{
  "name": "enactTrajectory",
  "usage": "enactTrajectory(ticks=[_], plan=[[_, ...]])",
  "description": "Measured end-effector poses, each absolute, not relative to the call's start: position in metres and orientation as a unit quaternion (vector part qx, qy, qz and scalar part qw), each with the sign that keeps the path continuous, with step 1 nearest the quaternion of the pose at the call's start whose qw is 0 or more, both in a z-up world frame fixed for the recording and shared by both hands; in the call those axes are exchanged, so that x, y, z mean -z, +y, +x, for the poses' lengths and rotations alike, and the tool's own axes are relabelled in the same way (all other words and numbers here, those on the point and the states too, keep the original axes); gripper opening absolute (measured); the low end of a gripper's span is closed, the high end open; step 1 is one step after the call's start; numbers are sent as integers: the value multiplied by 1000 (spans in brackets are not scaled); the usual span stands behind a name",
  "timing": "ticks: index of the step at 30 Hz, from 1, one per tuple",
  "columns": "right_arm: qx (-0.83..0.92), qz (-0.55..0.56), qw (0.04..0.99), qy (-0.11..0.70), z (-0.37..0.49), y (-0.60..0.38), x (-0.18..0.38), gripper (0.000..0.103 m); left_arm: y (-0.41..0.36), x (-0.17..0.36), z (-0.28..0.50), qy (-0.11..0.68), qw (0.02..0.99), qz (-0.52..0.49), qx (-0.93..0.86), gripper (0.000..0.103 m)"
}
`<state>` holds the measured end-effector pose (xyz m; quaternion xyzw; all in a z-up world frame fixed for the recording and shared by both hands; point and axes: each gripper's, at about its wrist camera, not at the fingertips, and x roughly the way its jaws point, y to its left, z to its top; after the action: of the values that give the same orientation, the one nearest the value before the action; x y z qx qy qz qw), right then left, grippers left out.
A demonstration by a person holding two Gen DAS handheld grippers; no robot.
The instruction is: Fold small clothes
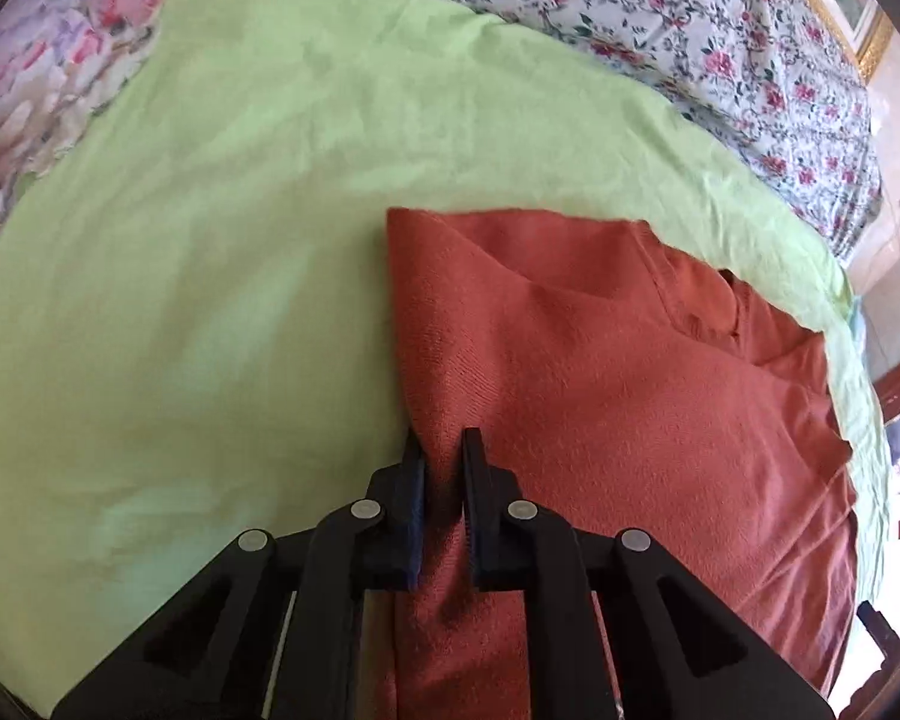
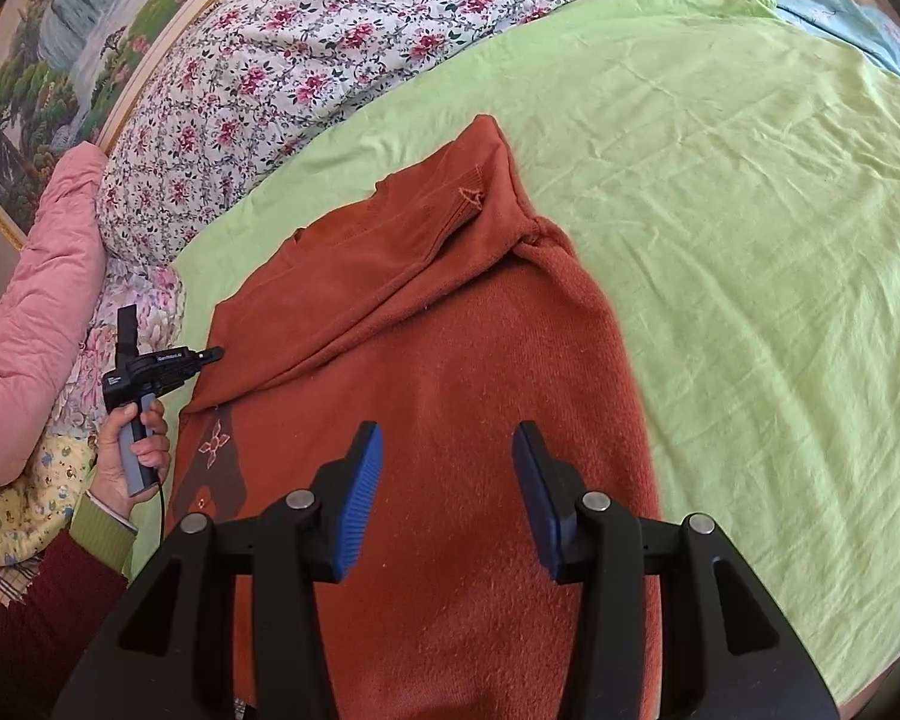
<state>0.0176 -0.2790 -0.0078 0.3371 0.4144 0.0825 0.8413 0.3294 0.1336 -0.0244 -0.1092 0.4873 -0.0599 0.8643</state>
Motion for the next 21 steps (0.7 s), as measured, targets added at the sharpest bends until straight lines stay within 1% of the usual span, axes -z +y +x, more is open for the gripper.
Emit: enactTrajectory(ticks=[2, 5, 8, 9, 11, 12, 13, 16, 21], plan=[[-82, 340, 841, 412, 21, -281, 7, 47, 138, 27, 329, 482, 869, -104, 42, 8], [-79, 349, 842, 404, 23, -283, 5, 47, 145, 31, 326, 480, 867, -129, 45, 9], [-84, 350, 844, 399, 19, -282, 2, 47, 144, 21, 311, 482, 864, -137, 39, 11], [-87, 349, 844, 397, 16, -282, 0, 47, 143, 17, 301, 483, 863, -140, 47, 16], [-88, 348, 846, 394, 10, -284, -3, 47, 139, 8, 272, 478, 865, -137, 63, 30], [-87, 348, 847, 393, 6, -286, -3, 47, 137, 6, 256, 480, 864, -138, 69, 45], [-86, 348, 847, 393, 1, -288, -4, 47, 136, 4, 237, 479, 863, -139, 75, 52], [-83, 349, 846, 394, -8, -294, -3, 52, 135, 1, 182, 478, 863, -136, 90, 52], [-94, 346, 844, 399, -26, -298, 1, 52, 141, 4, 80, 481, 857, -148, 107, 54]])
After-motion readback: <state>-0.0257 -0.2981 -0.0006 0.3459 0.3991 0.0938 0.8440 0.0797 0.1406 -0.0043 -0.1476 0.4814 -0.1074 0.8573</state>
